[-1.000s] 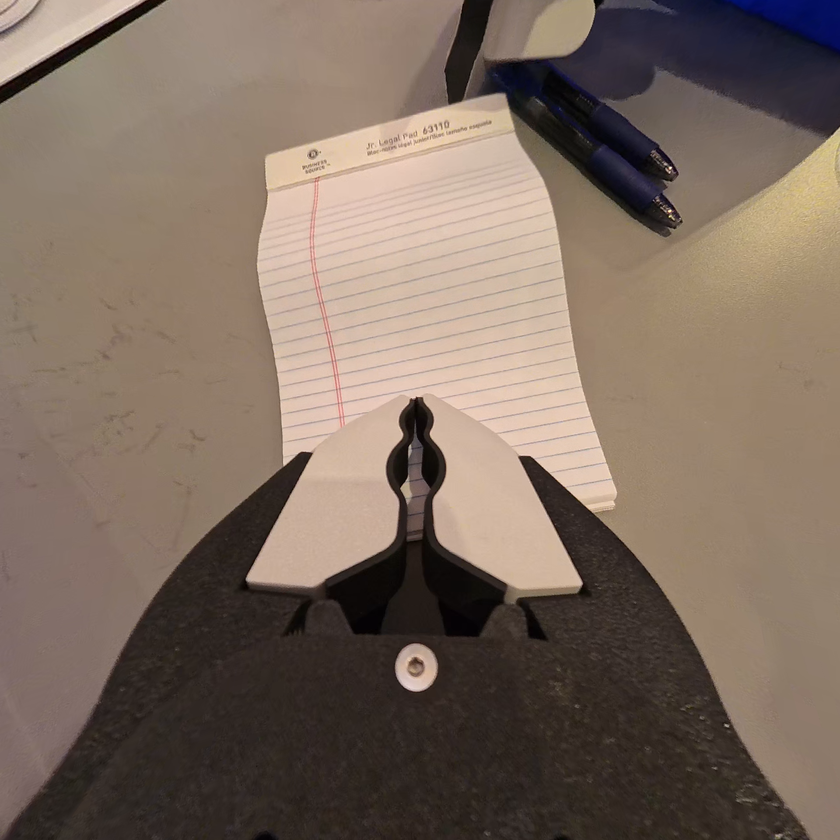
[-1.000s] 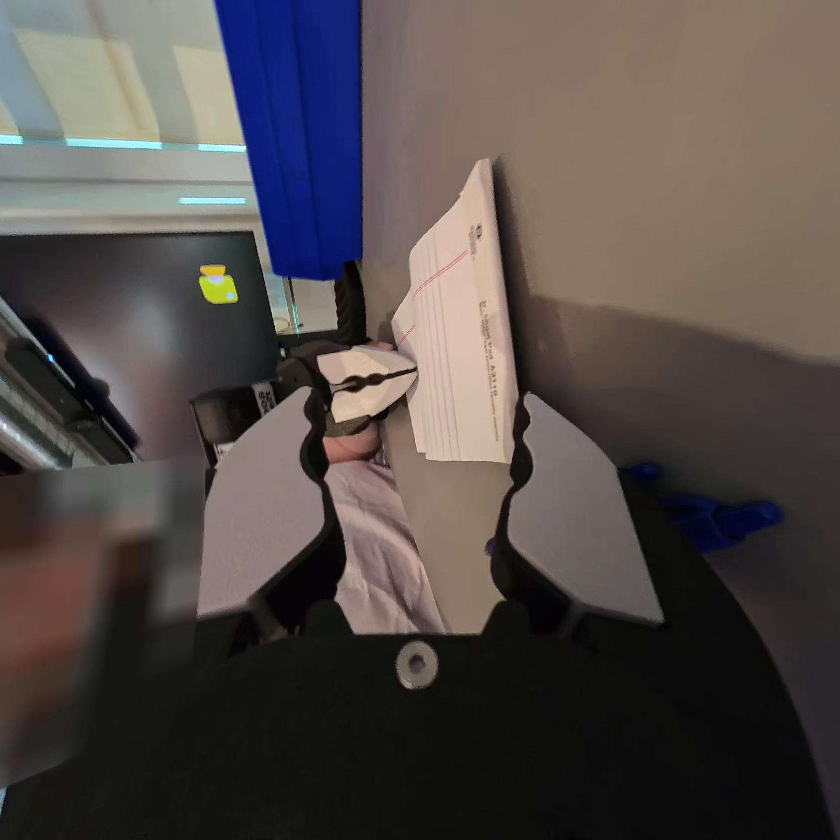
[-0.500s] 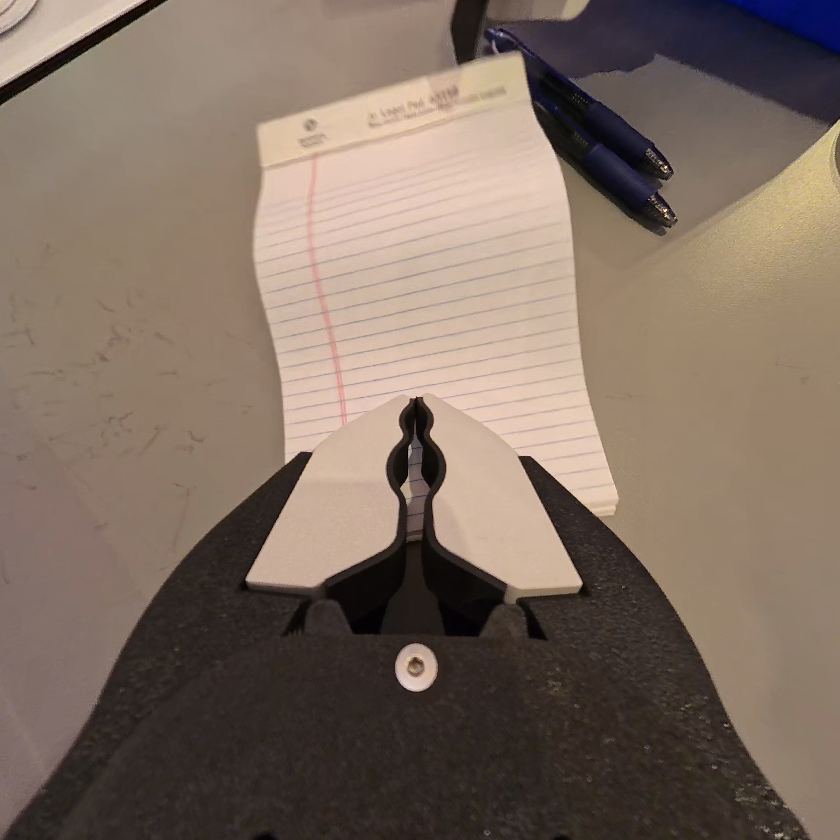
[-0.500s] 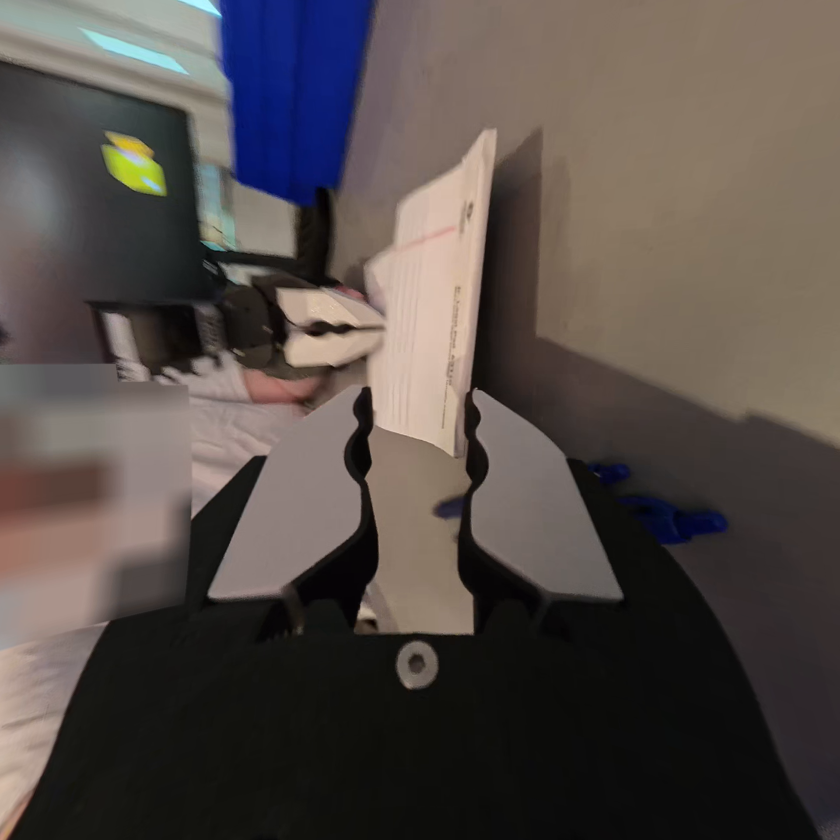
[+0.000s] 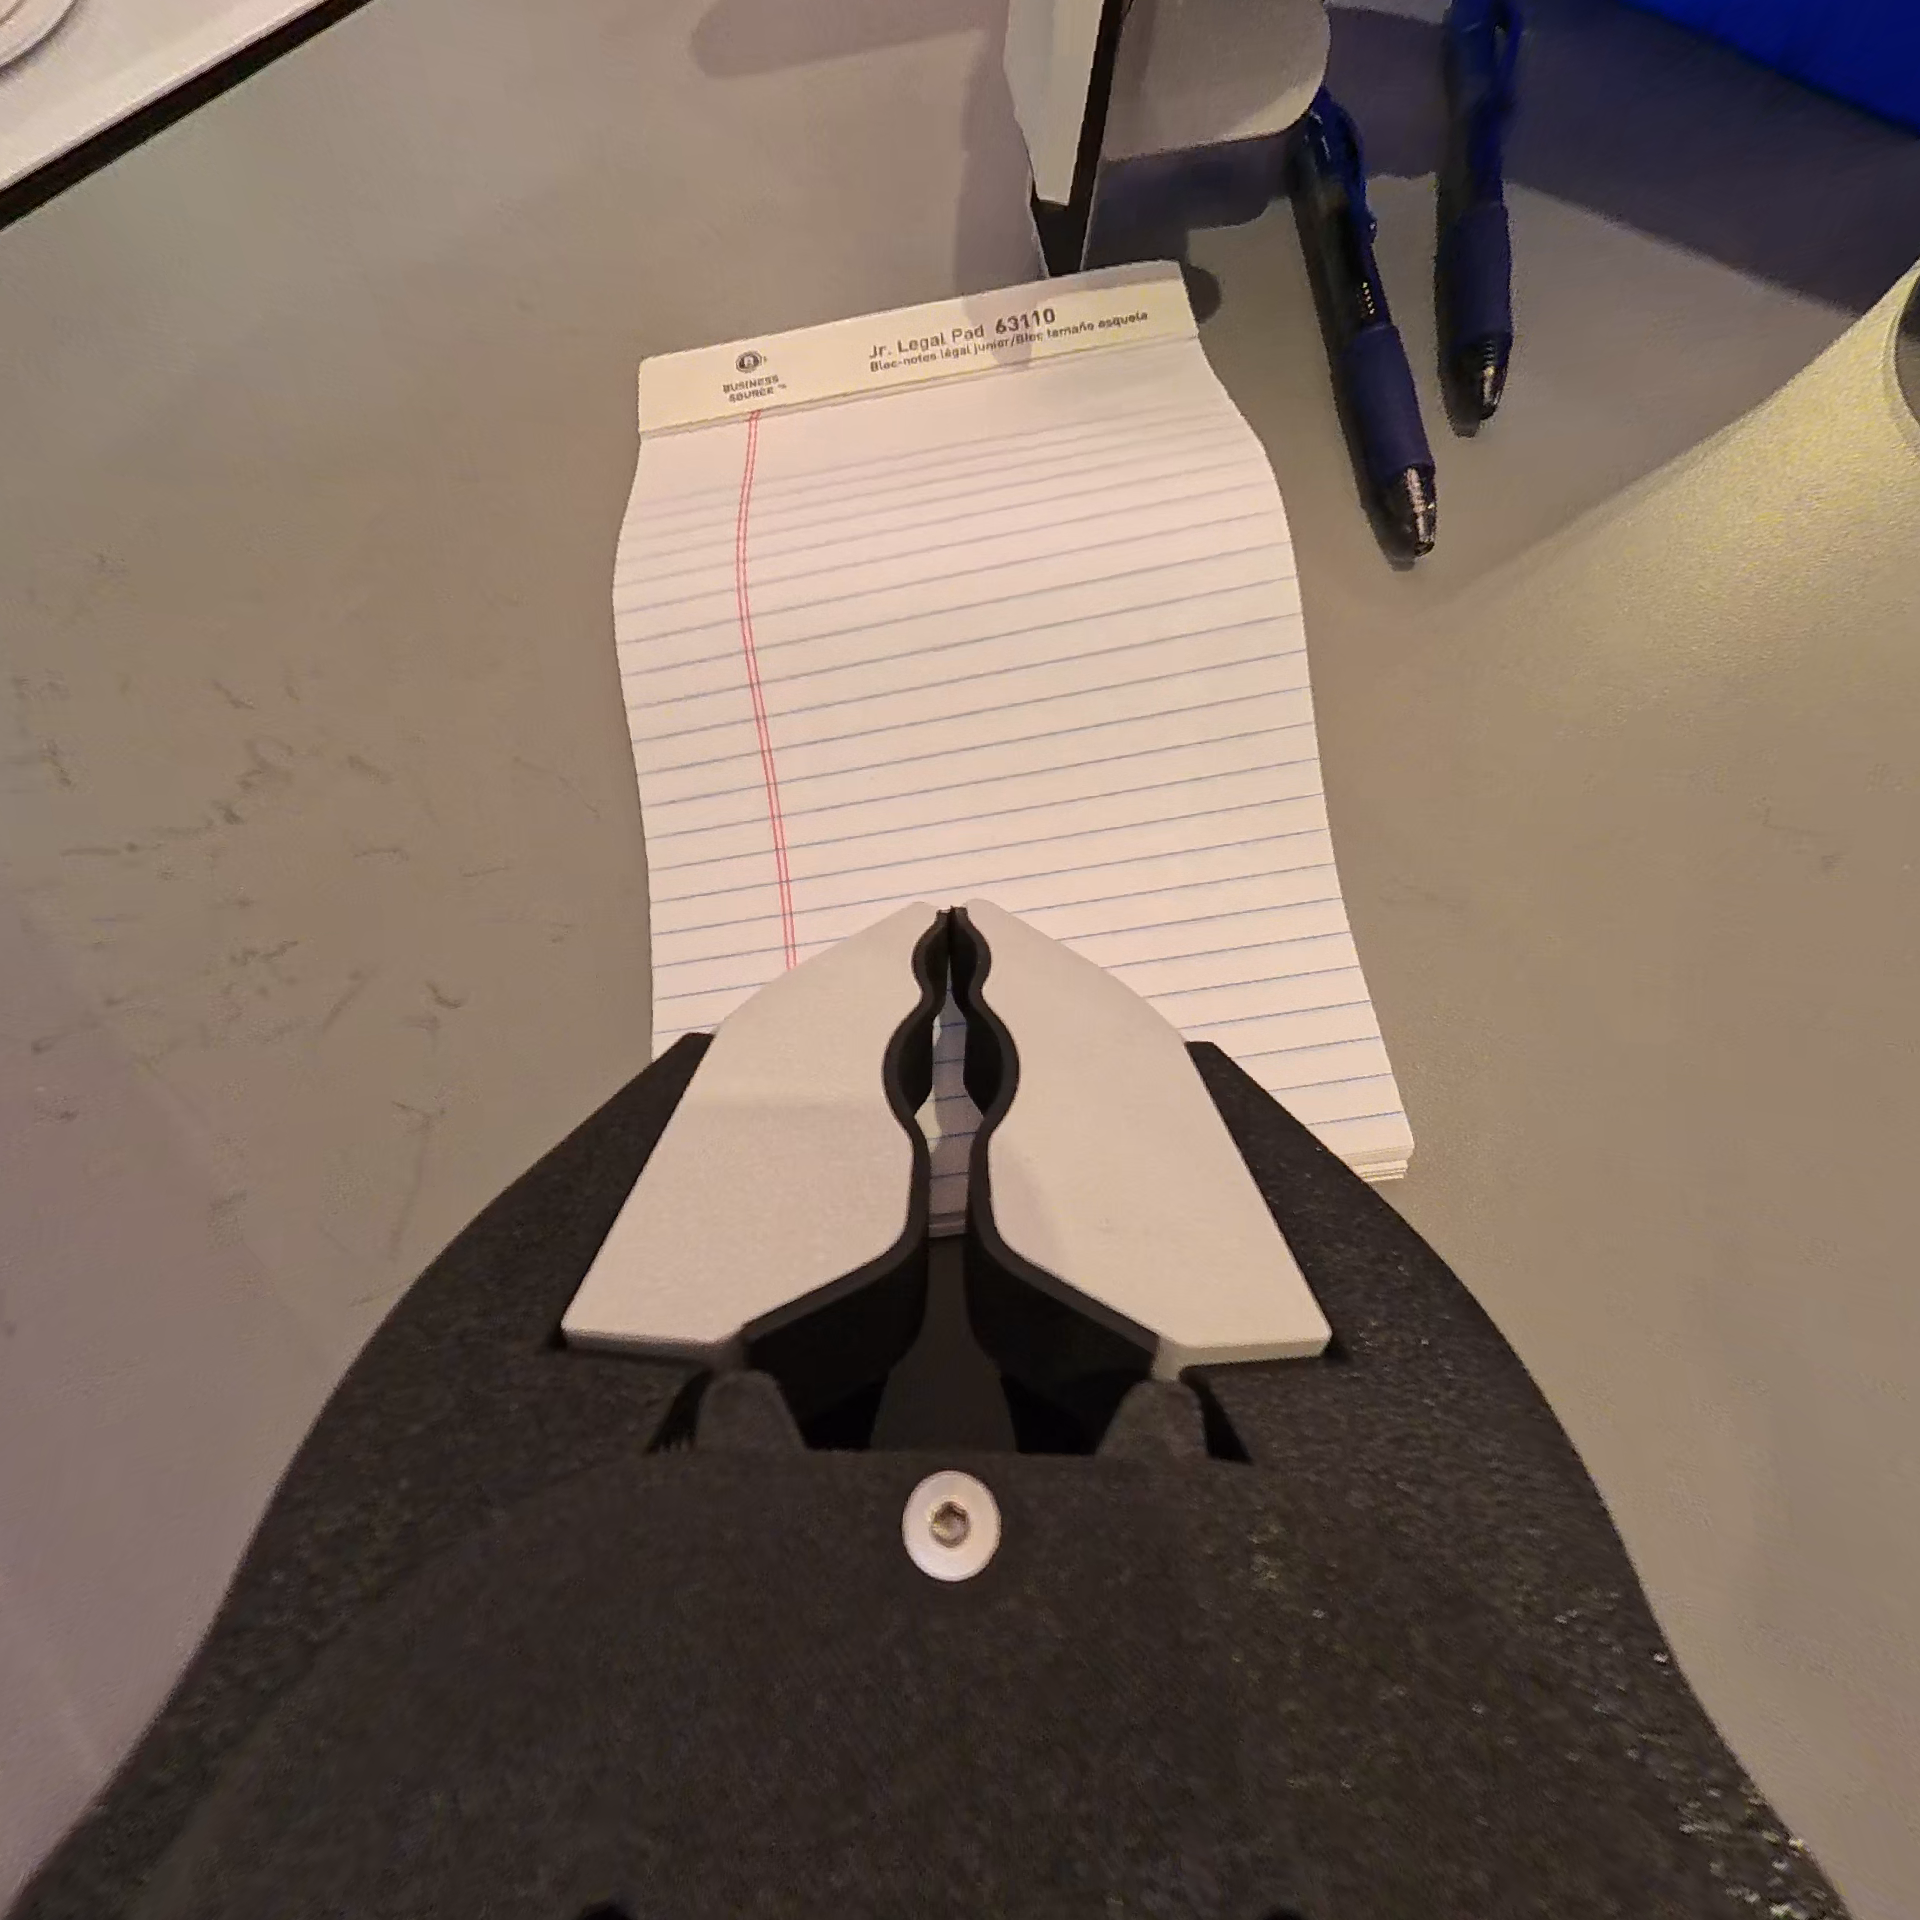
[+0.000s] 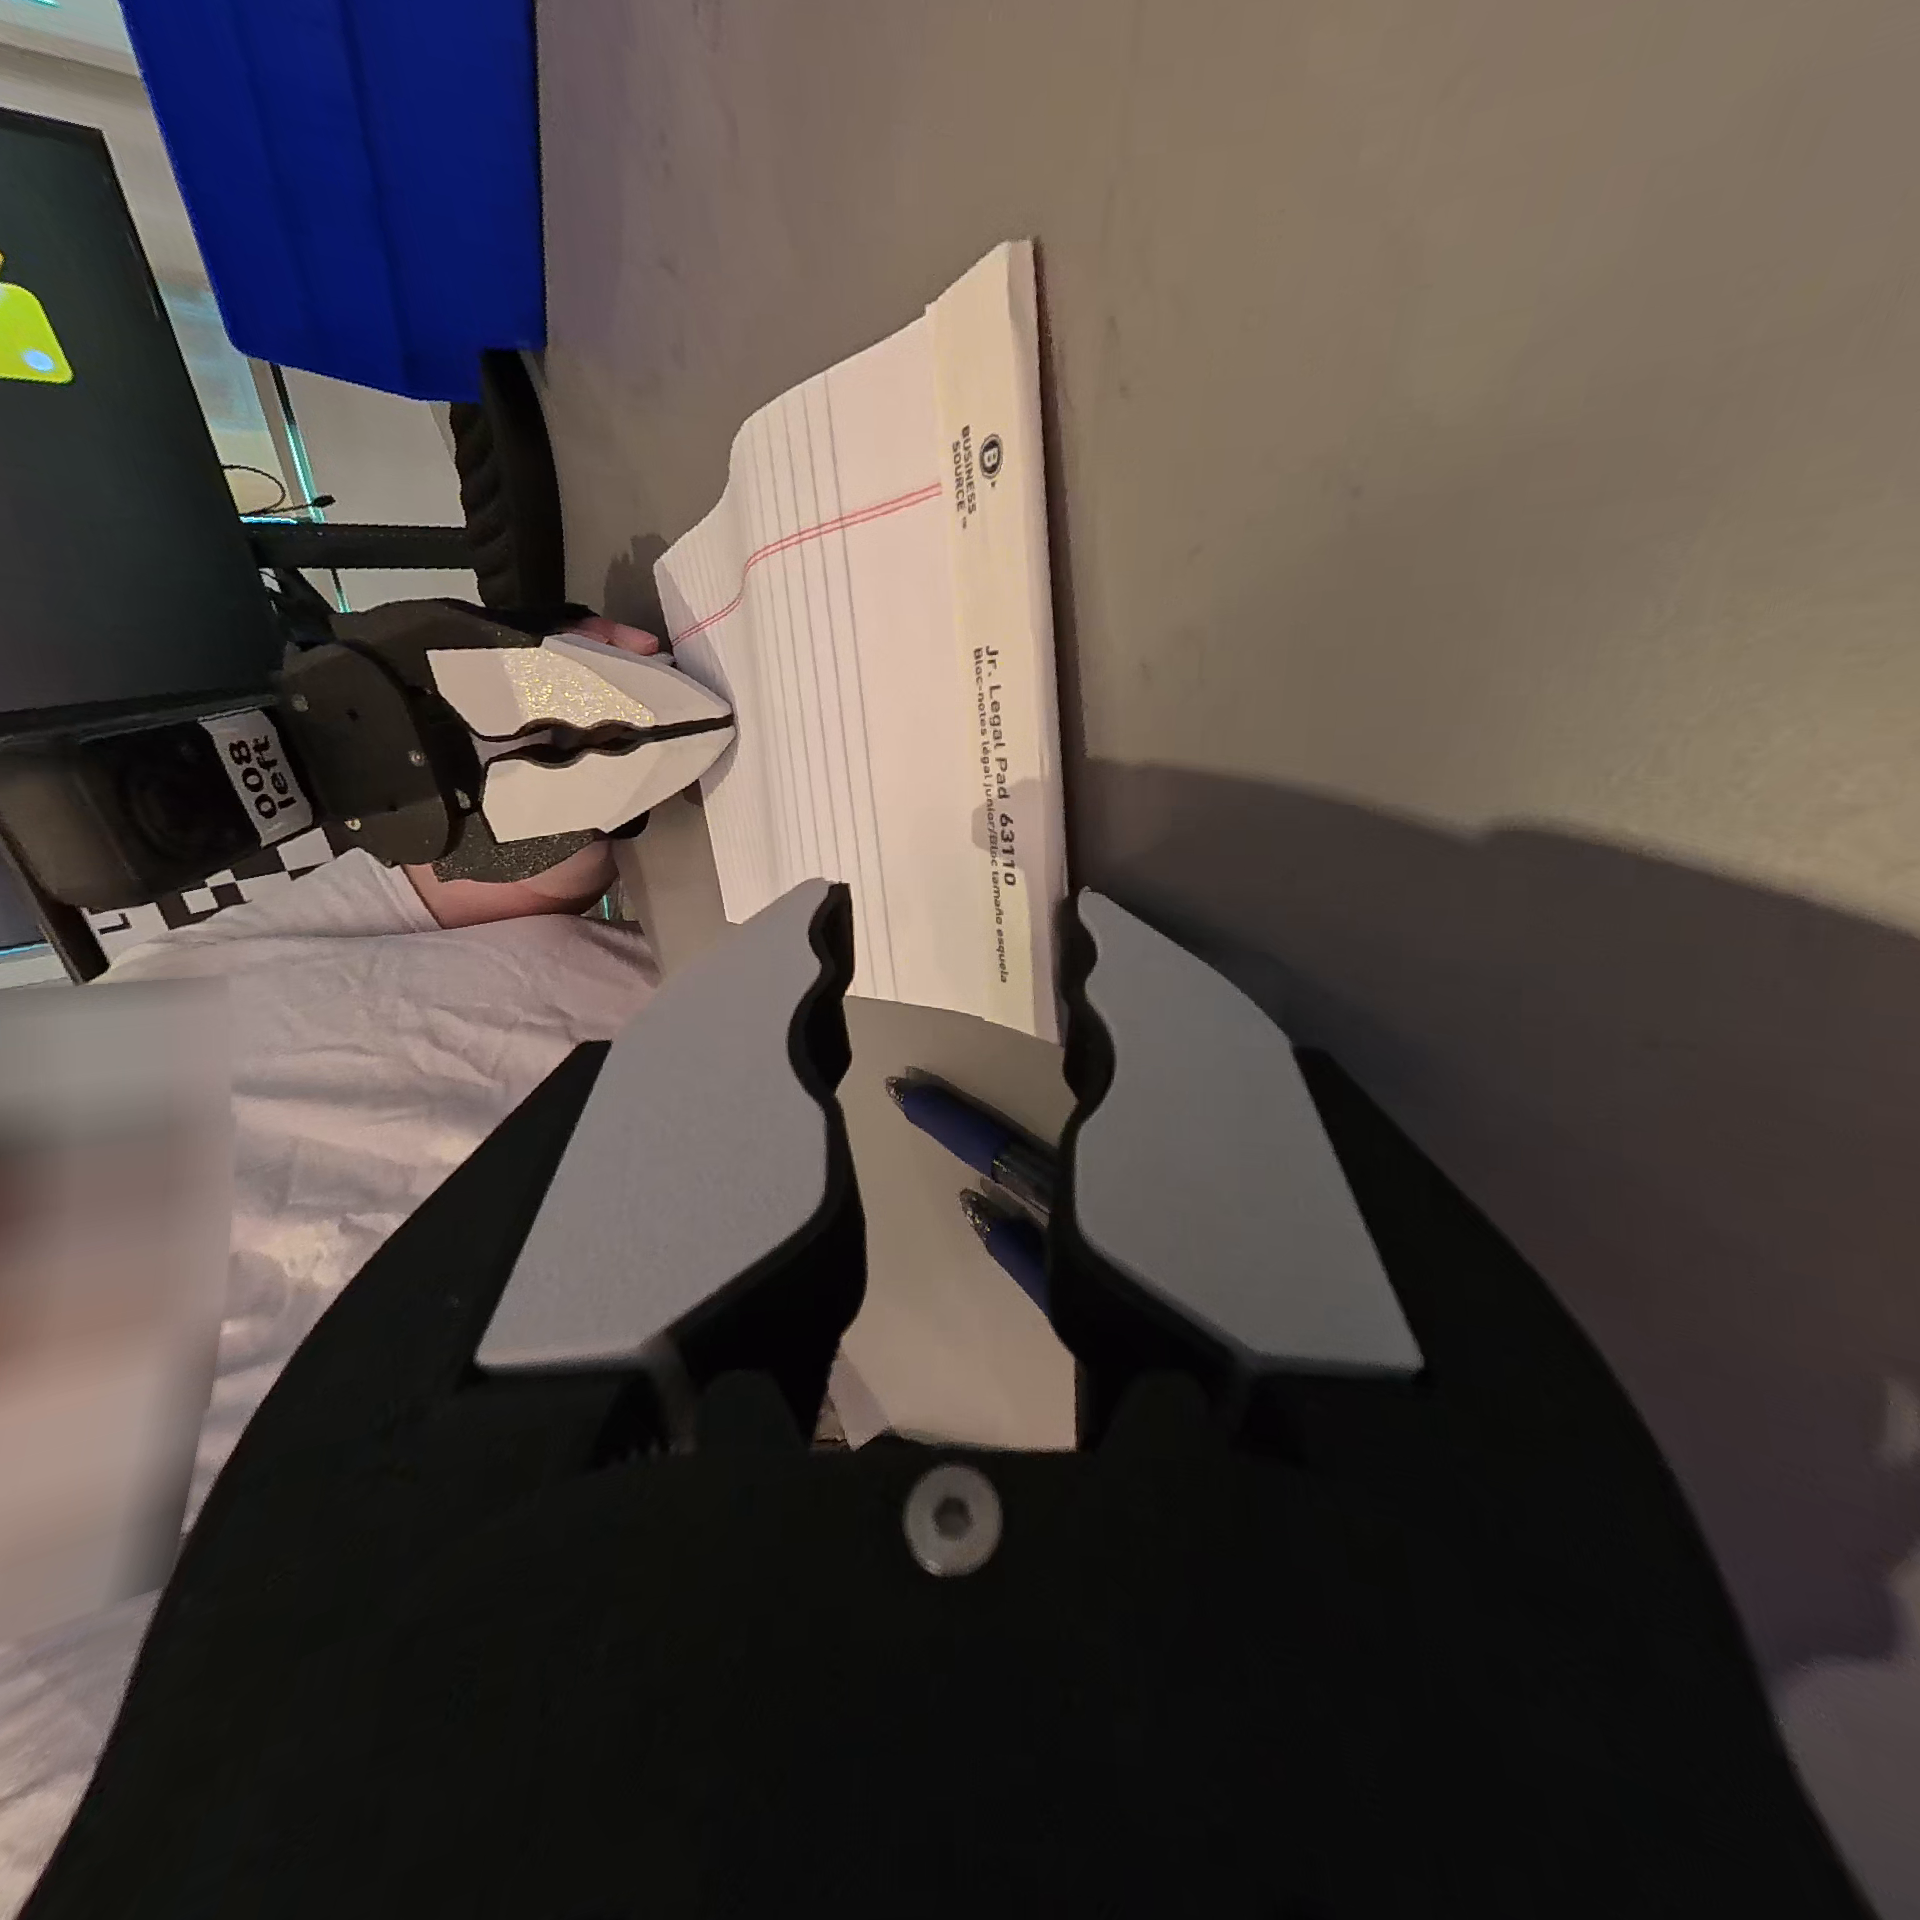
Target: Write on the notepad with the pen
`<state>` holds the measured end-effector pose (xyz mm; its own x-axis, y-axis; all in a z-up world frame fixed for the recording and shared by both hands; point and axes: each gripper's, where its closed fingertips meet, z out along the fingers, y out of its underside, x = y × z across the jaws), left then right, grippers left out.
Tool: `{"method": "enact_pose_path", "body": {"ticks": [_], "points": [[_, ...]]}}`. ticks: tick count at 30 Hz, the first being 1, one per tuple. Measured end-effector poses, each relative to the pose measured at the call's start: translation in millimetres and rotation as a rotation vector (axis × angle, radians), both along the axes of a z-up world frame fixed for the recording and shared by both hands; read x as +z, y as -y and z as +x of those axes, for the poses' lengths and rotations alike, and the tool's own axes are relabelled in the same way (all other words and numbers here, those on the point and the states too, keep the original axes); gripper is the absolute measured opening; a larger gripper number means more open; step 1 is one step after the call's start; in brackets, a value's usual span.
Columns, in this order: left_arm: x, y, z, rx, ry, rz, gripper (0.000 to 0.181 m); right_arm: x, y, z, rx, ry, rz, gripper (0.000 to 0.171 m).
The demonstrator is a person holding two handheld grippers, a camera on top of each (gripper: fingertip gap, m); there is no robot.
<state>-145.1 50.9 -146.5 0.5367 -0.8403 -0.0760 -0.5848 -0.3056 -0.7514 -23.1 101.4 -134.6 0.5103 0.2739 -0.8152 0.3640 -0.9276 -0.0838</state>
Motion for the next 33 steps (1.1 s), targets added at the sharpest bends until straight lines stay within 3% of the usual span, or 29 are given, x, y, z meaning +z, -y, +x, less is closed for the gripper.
{"method": "enact_pose_path", "body": {"ticks": [4, 8, 10, 14, 19, 23, 29, 33], "points": [[2.3, 2.1, -0.3, -0.013, 0.015, 0.003, 0.0, -2.2, 6.5, -0.1, 0.035, 0.029, 0.012, 0.04], [33.4, 3.3, 8.0, -0.02, 0.13, 0.049, 0.0, -2.6, 14.5, -2.1, 0.077, 0.042, 0.027, 0.04], [40.1, 1.1, 14.4, -0.045, 0.101, 0.074, 0.0, -1.9, 12.2, -0.3, 0.061, 0.057, 0.043, 0.043], [20.5, -10.5, 22.8, -0.074, -0.064, 0.069, 0.0, -1.9, 16.5, 11.9, 0.075, 0.141, 0.05, 0.05], [-2.7, -2.5, 24.9, -0.069, -0.057, -0.071, 0.0, -0.3, 30.1, 16.5, 0.086, 0.196, 0.028, 0.059], [-2.7, -1.7, 23.8, -0.063, -0.025, -0.1, 0.0, 2.9, 30.8, 10.6, 0.005, 0.156, -0.037, 0.064], [-1.3, -1.3, 24.0, -0.068, -0.006, -0.086, 0.0, 5.2, 29.3, -0.7, -0.03, 0.061, -0.066, 0.062], [-0.2, -0.8, 24.5, -0.079, 0.011, -0.078, 0.0, 6.5, 15.0, -3.4, -0.141, -0.058, -0.067, 0.057]]}}
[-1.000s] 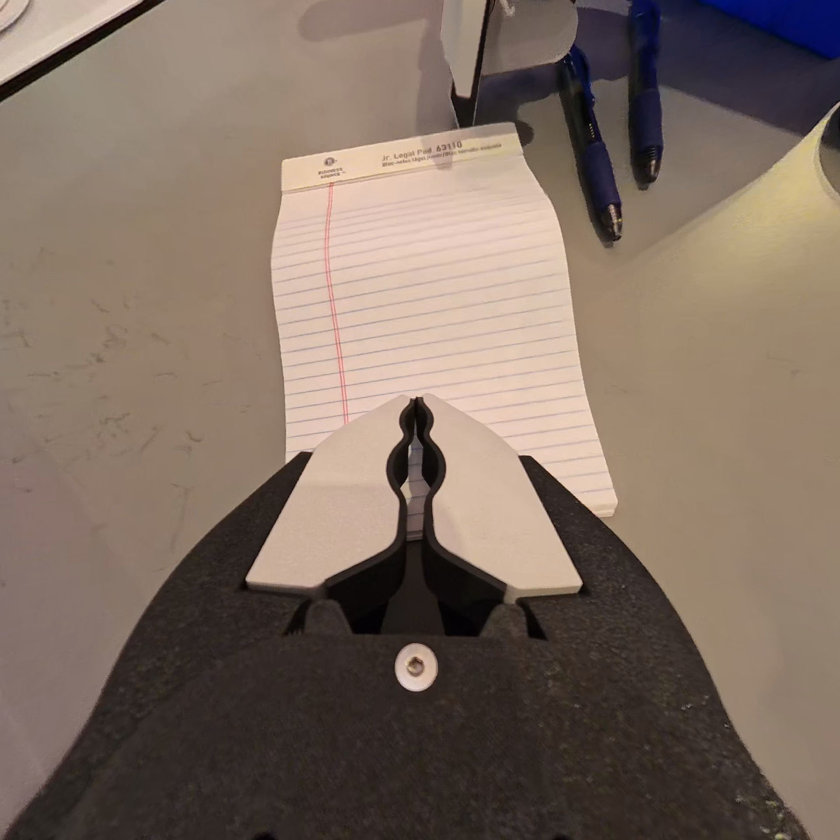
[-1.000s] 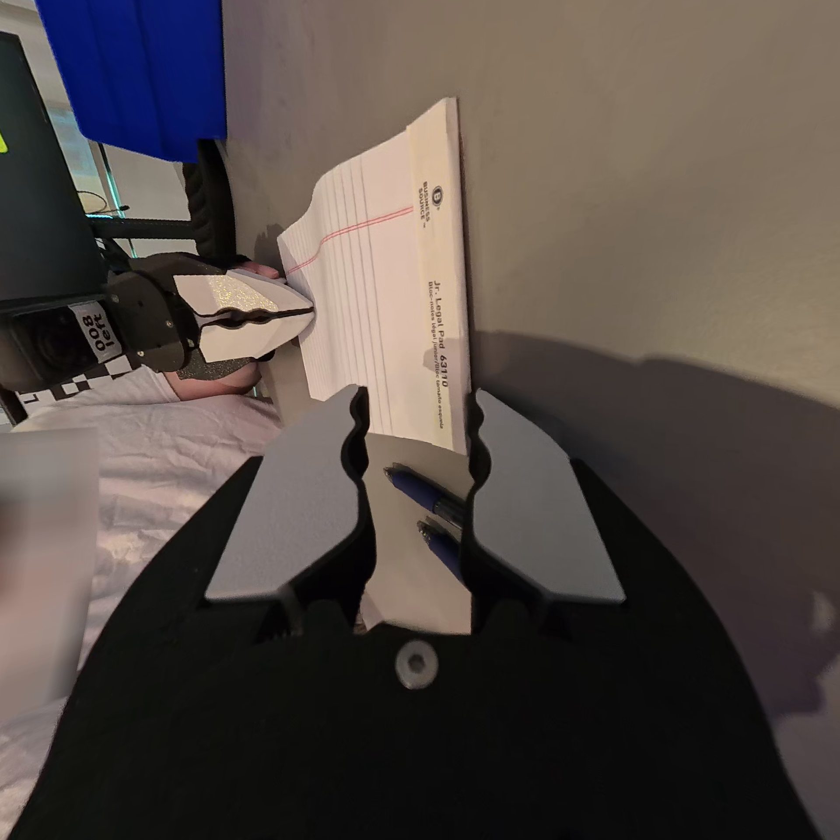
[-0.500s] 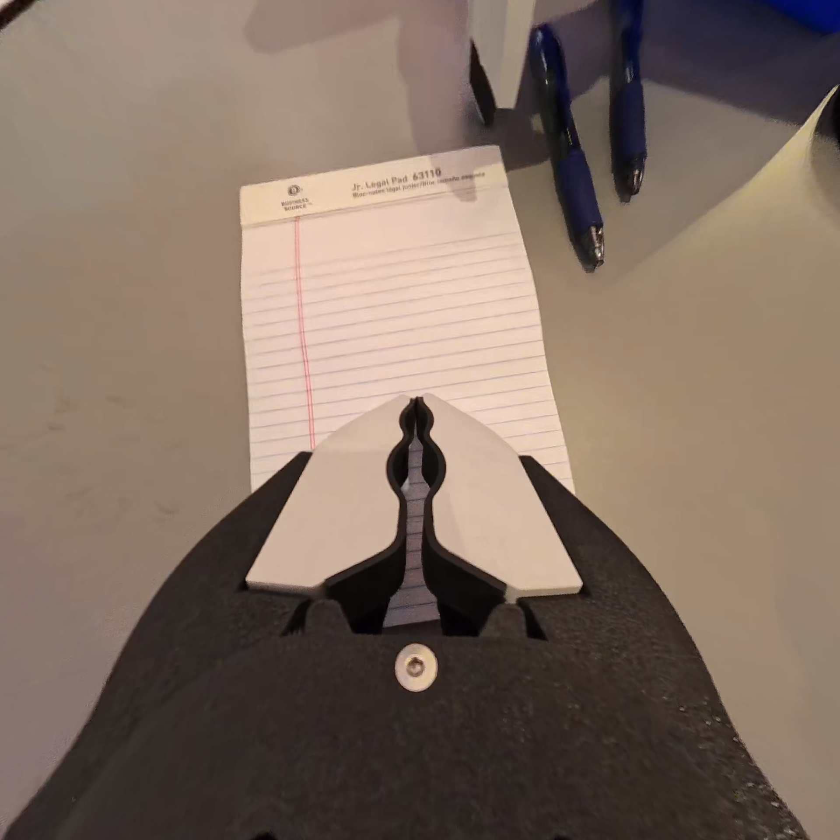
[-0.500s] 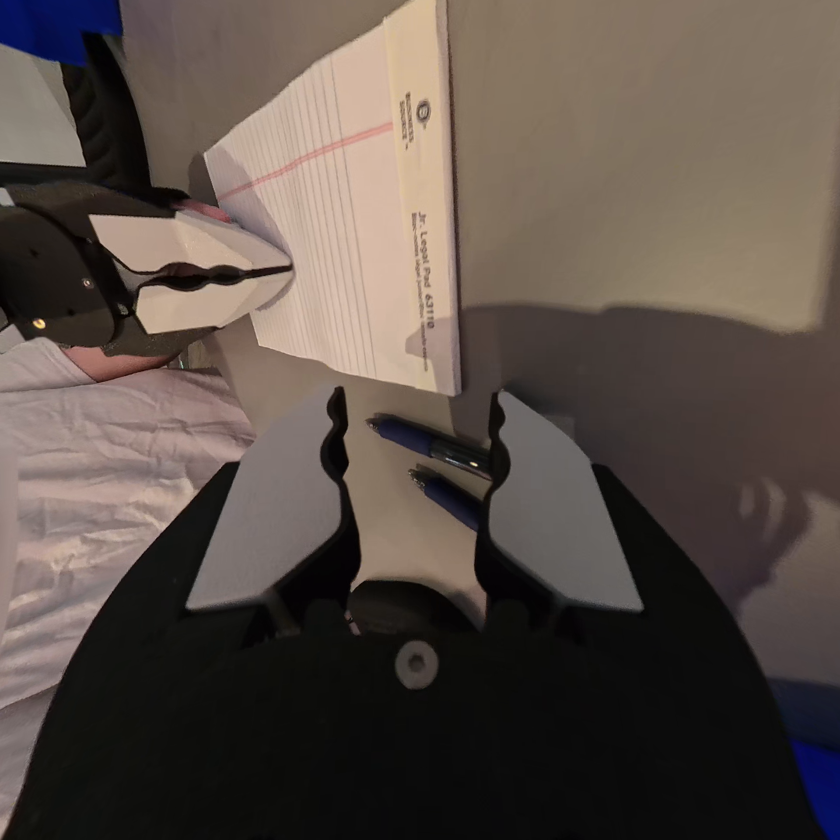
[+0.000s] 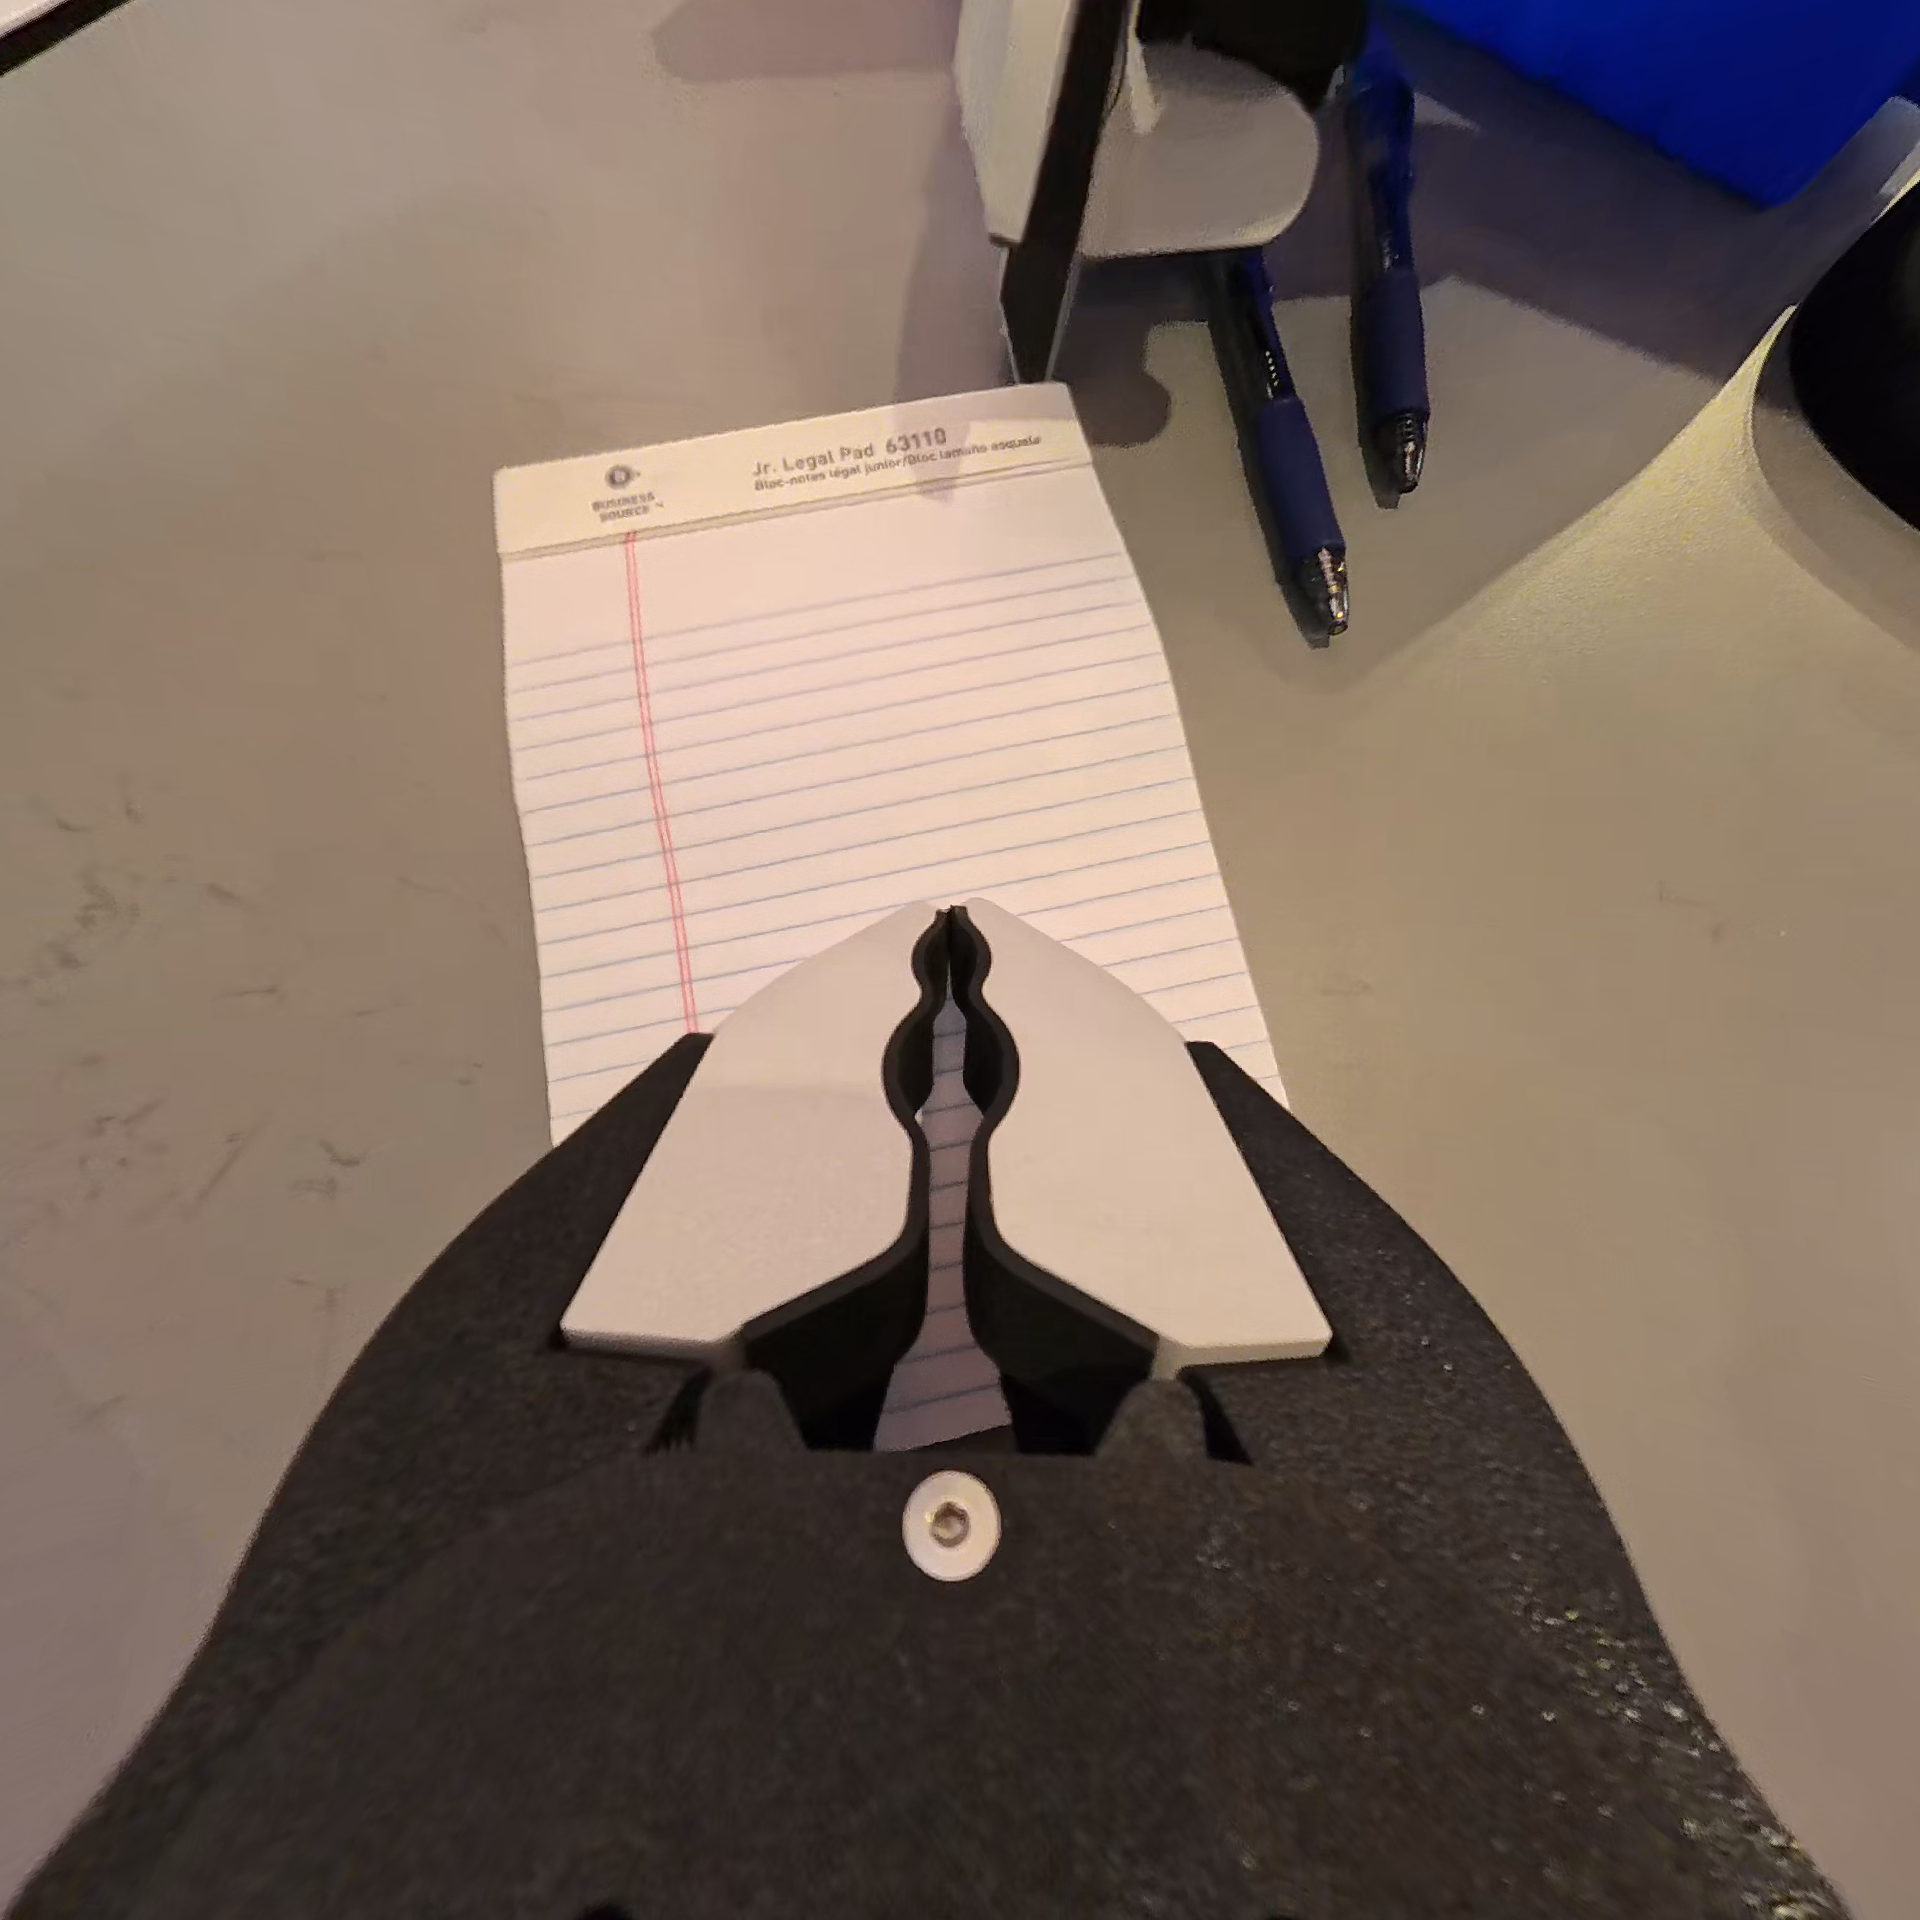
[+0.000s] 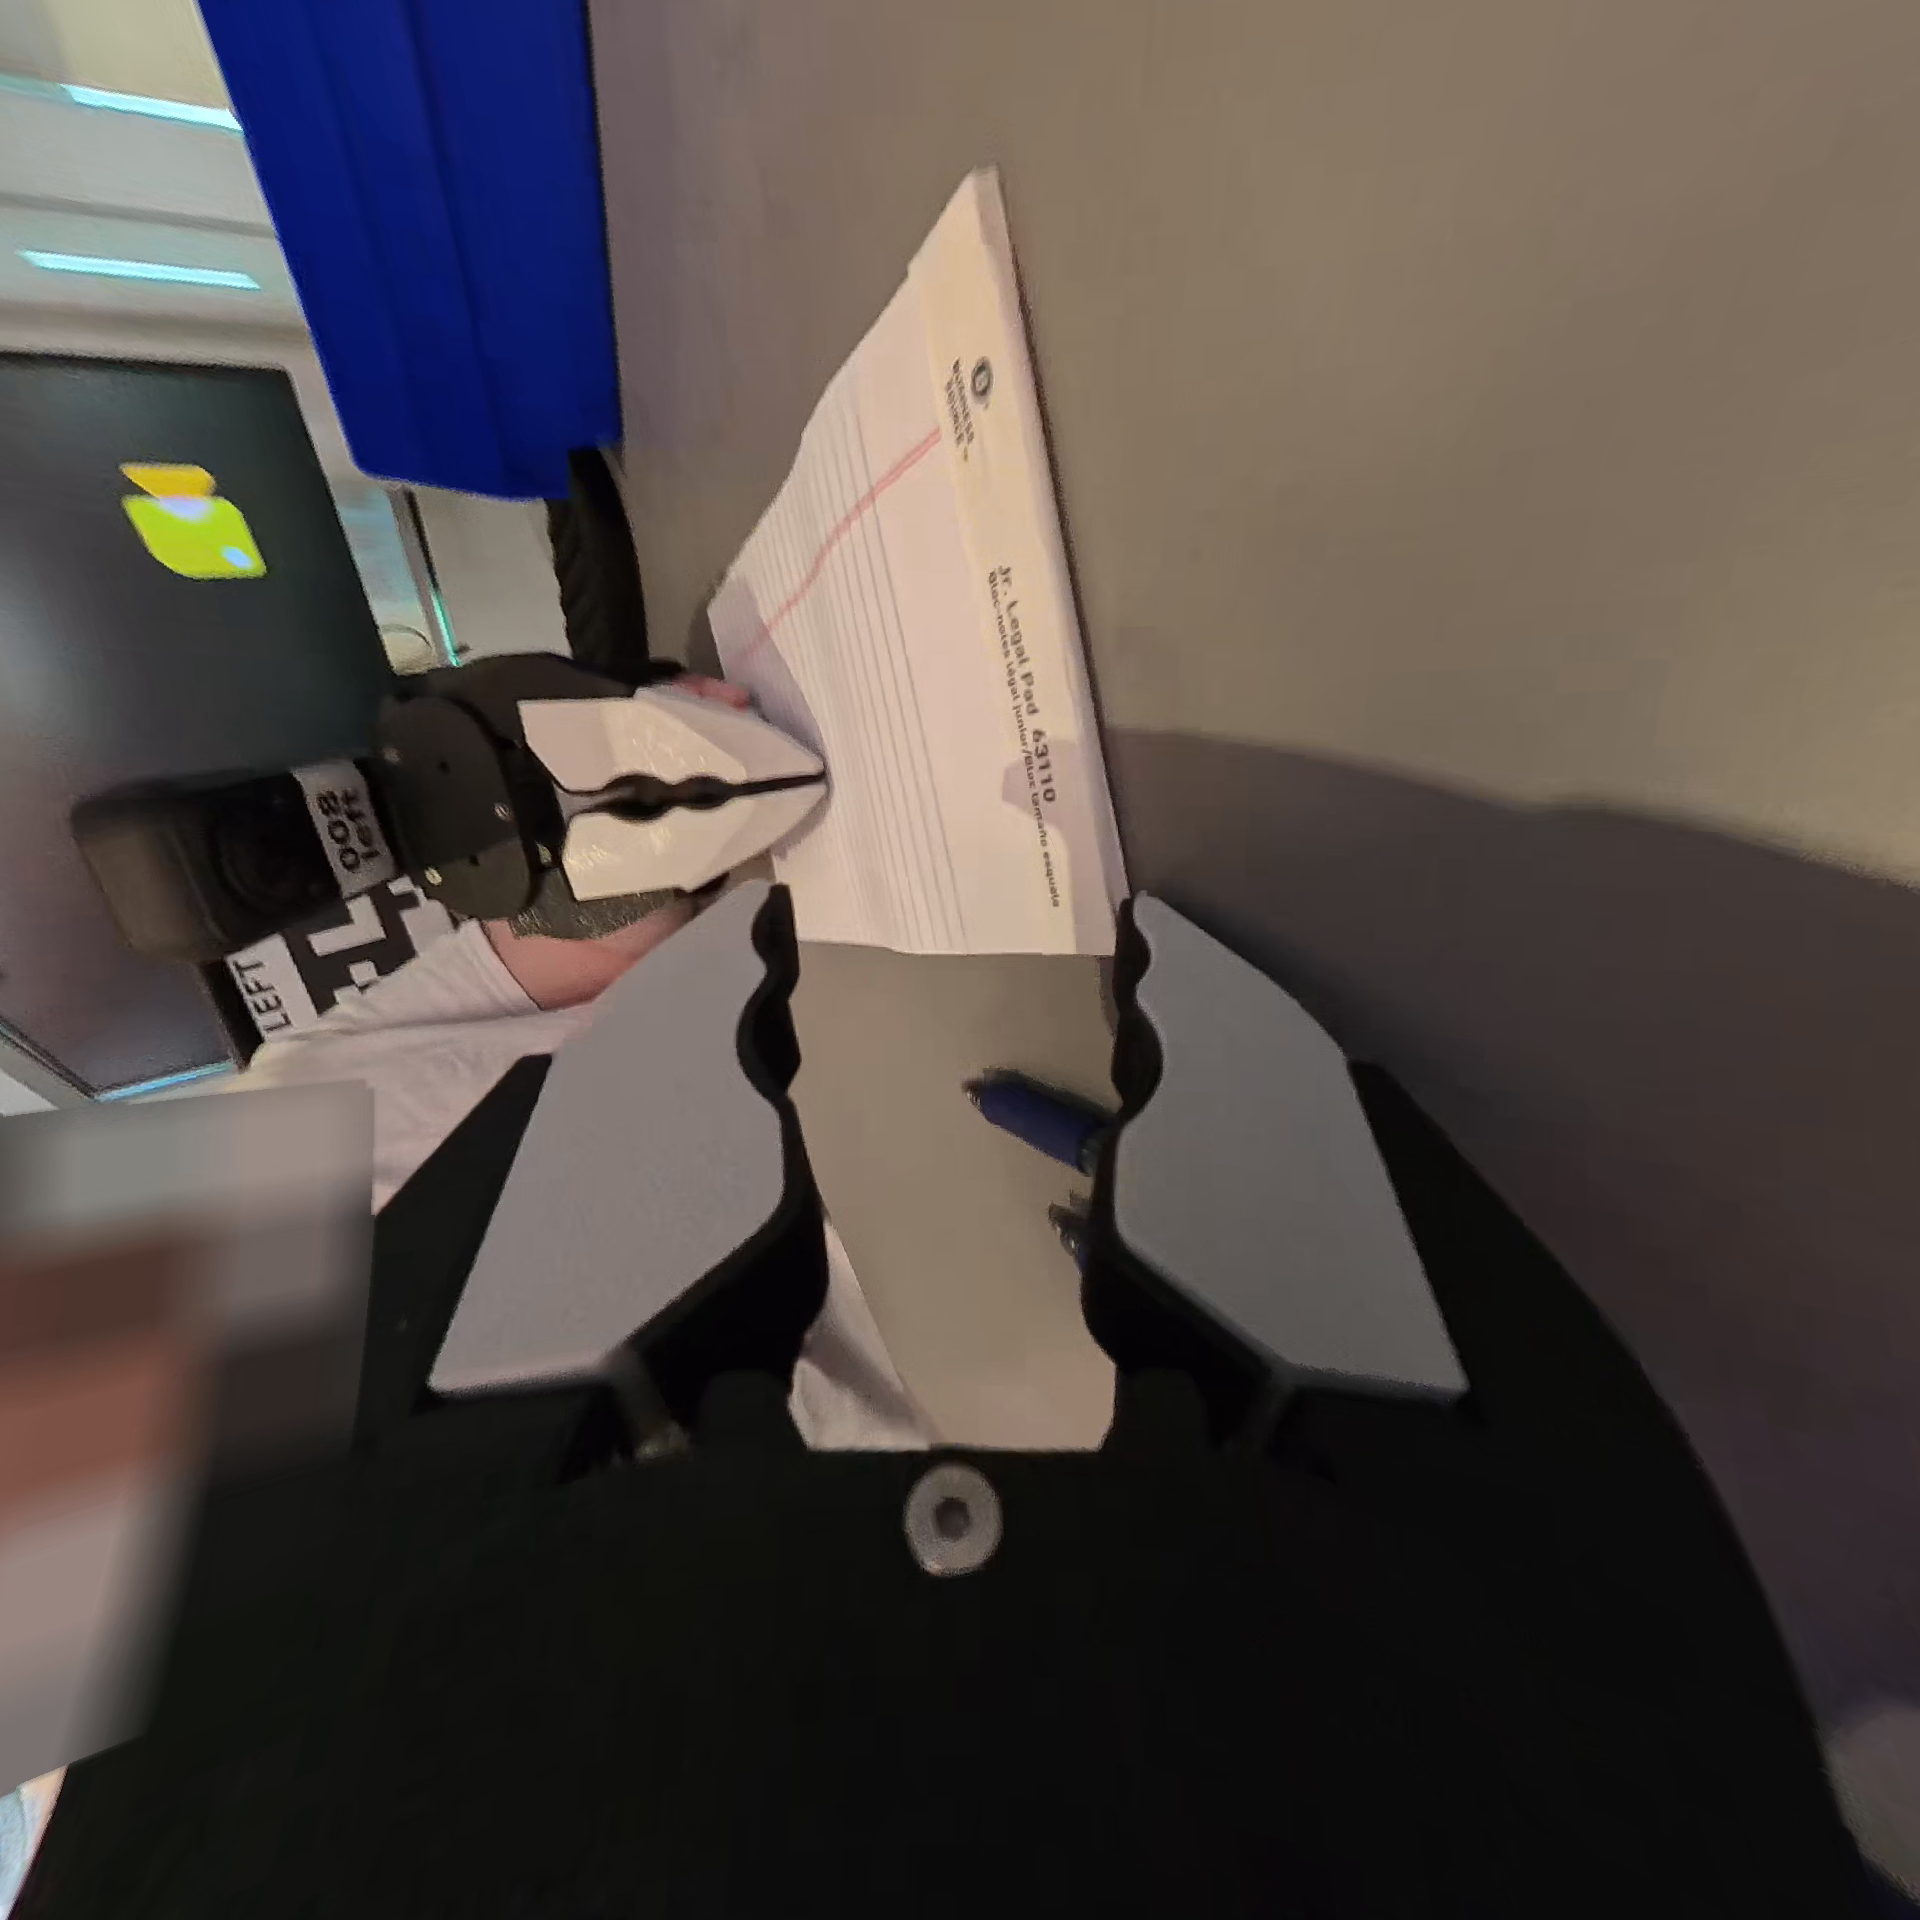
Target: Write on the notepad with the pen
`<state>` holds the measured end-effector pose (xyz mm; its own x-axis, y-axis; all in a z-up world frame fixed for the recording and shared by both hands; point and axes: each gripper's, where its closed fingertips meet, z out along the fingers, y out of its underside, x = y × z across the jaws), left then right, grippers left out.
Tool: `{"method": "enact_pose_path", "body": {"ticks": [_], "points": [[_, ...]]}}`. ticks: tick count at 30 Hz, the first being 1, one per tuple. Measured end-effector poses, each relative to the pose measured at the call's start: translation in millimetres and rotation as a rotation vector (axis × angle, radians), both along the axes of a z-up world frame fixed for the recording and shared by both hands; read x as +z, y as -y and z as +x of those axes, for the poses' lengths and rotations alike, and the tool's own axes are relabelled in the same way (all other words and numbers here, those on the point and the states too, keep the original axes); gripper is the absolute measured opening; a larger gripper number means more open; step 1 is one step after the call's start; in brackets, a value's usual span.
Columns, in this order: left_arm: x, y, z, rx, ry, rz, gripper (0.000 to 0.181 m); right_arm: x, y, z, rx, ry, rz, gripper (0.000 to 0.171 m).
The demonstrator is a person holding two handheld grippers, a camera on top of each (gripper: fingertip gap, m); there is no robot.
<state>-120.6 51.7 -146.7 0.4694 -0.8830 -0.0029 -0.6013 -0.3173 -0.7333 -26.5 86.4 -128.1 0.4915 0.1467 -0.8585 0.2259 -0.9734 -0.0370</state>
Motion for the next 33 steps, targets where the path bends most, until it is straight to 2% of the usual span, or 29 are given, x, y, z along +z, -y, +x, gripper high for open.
{"method": "enact_pose_path", "body": {"ticks": [5, 10, 13, 16, 18, 19, 22, 23, 24, 26, 28, 33], "points": [[0.1, 0.0, -0.1, 0.004, 0.002, 0.002, 0.0, -1.8, -1.0, -4.2, 0.085, 0.045, 0.094, 0.057], [0.4, 0.1, 0.0, 0.002, 0.006, 0.004, 0.0, 1.4, 1.1, -4.2, 0.137, 0.0, 0.056, 0.062], [1.6, 0.4, 0.0, -0.003, 0.023, 0.012, 0.0, 7.0, 1.0, -4.8, 0.098, -0.05, 0.01, 0.068], [3.0, 0.3, -0.1, -0.004, 0.038, 0.023, 0.0, 20.5, -6.3, -3.0, -0.001, -0.158, -0.029, 0.055], [3.4, 0.4, 0.1, -0.007, 0.043, 0.026, 0.0, 44.0, -12.0, -7.0, -0.063, -0.302, -0.043, 0.035], [3.5, 0.6, 0.2, -0.01, 0.042, 0.027, 0.0, 52.4, -9.6, -10.6, -0.053, -0.339, -0.045, 0.033], [3.5, 1.9, 0.2, -0.016, 0.042, 0.026, 0.0, 54.3, -10.2, -13.6, -0.038, -0.289, 0.011, 0.045], [3.5, 2.7, 0.5, -0.018, 0.042, 0.027, 0.0, 52.0, -8.1, -13.2, -0.018, -0.264, 0.013, 0.046], [3.9, 3.4, 1.3, -0.022, 0.044, 0.033, 0.0, 55.8, 0.5, -17.1, 0.024, -0.296, -0.025, 0.039], [4.1, 4.3, 3.4, -0.023, 0.043, 0.039, 0.0, 52.1, 27.4, -34.4, 0.127, -0.307, -0.146, 0.046], [4.0, 4.5, 4.5, -0.02, 0.043, 0.035, 0.0, 28.4, 52.9, -46.2, 0.281, -0.183, -0.158, 0.05], [4.4, 4.1, 3.7, -0.01, 0.047, 0.039, 0.0, 29.8, 55.2, -72.5, 0.359, -0.163, -0.075, 0.047]]}}
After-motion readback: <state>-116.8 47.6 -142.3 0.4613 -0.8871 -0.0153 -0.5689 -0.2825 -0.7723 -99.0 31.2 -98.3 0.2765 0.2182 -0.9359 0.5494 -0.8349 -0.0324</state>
